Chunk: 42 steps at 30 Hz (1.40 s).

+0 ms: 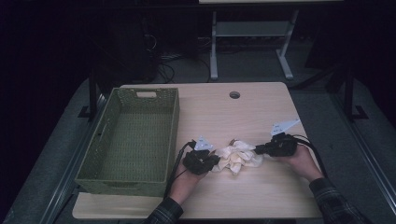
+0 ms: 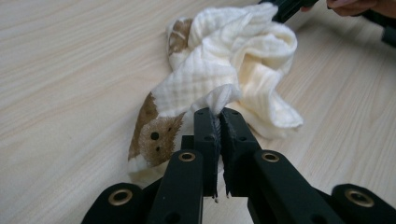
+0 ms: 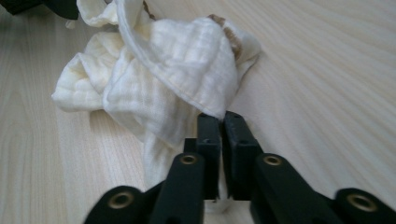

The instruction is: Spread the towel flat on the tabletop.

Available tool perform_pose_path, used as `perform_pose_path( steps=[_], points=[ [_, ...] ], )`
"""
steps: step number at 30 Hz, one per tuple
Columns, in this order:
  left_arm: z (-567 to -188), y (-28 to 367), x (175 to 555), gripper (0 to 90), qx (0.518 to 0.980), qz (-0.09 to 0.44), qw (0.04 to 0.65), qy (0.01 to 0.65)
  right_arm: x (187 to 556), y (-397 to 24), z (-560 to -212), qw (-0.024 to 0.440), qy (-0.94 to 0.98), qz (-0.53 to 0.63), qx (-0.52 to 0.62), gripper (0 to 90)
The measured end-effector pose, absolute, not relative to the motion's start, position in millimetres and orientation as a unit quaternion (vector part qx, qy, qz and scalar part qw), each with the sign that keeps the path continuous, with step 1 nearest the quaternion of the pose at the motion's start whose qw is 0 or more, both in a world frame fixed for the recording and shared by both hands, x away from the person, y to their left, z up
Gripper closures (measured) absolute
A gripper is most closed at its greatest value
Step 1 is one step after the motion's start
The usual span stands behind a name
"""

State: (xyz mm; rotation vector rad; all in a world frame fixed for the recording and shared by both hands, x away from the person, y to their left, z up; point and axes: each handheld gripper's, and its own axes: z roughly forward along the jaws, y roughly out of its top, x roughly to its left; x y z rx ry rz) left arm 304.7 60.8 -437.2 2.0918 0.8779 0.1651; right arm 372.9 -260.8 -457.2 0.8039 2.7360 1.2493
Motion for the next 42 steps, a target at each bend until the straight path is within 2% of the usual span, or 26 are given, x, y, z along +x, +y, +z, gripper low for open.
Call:
perform_pose_path(
  steps=[15,22,27,34,37,42],
  points=[
    [-407.3,54.3,328.1,85.3,0.812,0.096,0.450,0.360,371.7,-300.2,-420.0,0.053,0.860,0.422,0.281,87.5],
    [-408.2,50.0,350.5,85.3,0.802,0.109,0.446,0.382,380.4,-302.2,-422.3,0.055,0.859,0.419,0.288,87.5],
    [-421.8,46.4,371.3,85.2,0.806,0.128,0.416,0.400,394.3,-304.4,-429.8,0.057,0.859,0.411,0.298,87.4],
    [-440.6,45.4,380.3,85.2,0.812,0.135,0.383,0.419,410.9,-299.4,-442.9,0.054,0.864,0.397,0.305,86.7],
    [-447.9,49.5,381.0,85.1,0.818,0.138,0.365,0.423,414.1,-301.1,-449.3,0.052,0.856,0.403,0.320,76.7],
    [-451.3,52.2,379.8,84.9,0.819,0.133,0.363,0.424,403.8,-312.9,-446.6,0.051,0.846,0.414,0.332,69.2]
  ],
)
